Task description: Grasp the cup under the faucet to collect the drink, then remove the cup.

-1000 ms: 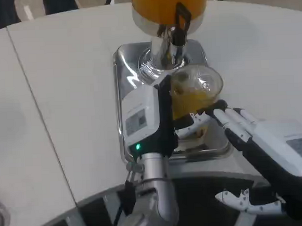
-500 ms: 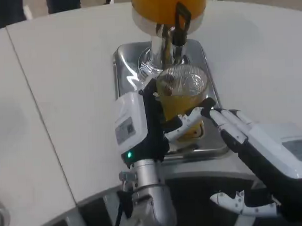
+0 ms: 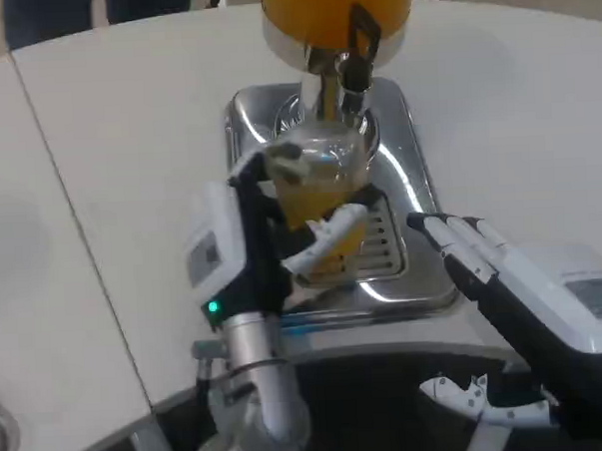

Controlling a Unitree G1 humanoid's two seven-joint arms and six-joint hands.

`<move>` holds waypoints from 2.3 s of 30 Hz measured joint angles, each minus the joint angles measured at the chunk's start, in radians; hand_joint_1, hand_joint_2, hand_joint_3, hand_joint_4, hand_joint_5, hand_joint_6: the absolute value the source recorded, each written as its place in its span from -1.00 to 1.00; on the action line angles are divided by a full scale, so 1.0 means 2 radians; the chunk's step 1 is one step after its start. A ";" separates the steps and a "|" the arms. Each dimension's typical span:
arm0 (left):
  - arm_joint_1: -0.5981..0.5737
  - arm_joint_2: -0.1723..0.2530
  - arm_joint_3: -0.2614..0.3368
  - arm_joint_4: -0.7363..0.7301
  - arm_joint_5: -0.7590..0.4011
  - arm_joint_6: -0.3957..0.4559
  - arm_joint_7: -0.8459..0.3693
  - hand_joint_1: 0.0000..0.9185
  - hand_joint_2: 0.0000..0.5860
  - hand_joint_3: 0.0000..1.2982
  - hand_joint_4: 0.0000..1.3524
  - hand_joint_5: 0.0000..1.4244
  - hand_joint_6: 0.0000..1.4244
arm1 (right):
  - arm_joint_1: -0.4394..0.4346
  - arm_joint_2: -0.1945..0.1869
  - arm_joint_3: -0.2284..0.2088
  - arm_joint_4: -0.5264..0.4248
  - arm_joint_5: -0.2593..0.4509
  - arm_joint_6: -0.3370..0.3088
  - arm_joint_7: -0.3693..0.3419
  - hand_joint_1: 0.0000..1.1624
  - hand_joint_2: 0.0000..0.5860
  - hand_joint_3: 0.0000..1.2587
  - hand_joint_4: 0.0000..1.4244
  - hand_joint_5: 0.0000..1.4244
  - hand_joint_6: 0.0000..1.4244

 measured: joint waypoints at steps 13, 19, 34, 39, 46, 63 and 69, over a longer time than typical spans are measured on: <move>0.045 0.043 0.021 -0.084 -0.003 0.000 -0.040 0.39 -0.89 0.71 0.50 0.95 1.00 | 0.028 0.004 -0.008 -0.021 -0.019 0.000 -0.005 0.00 0.28 -1.00 -1.00 -1.00 -0.84; 0.059 0.044 0.026 -0.098 -0.002 0.000 -0.043 0.39 -0.89 0.71 0.50 0.95 1.00 | 0.038 0.022 0.003 -0.046 -0.037 -0.002 -0.005 0.00 0.29 -1.00 -1.00 -1.00 -0.84; 0.090 0.081 0.060 -0.143 -0.021 -0.003 -0.096 0.38 -0.92 0.72 0.48 0.95 1.00 | 0.079 0.022 -0.042 -0.028 -0.072 -0.025 -0.040 -0.01 0.30 -1.00 -1.00 -1.00 -0.90; 0.130 0.094 0.070 -0.189 -0.024 -0.004 -0.122 0.38 -0.93 0.72 0.48 0.95 1.00 | 0.080 0.021 -0.054 -0.001 -0.078 -0.027 -0.056 -0.10 0.37 -1.00 -1.00 -1.00 -0.95; 0.190 0.098 0.076 -0.277 -0.025 -0.007 -0.157 0.39 -0.94 0.73 0.48 0.95 1.00 | 0.061 0.001 -0.045 0.016 -0.087 -0.067 -0.087 -0.18 0.41 -1.00 -1.00 -1.00 -0.98; 0.346 0.089 0.059 -0.466 0.000 -0.021 -0.212 0.40 -0.96 0.73 0.46 0.95 1.00 | 0.096 -0.029 -0.068 -0.032 -0.036 -0.122 -0.080 -0.20 0.40 -1.00 -1.00 -1.00 -1.00; 0.396 0.086 0.063 -0.519 0.007 -0.022 -0.221 0.40 -0.95 0.73 0.46 0.95 1.00 | 0.102 -0.031 -0.082 -0.040 -0.025 -0.134 -0.082 -0.27 0.35 -1.00 -1.00 -1.00 -1.00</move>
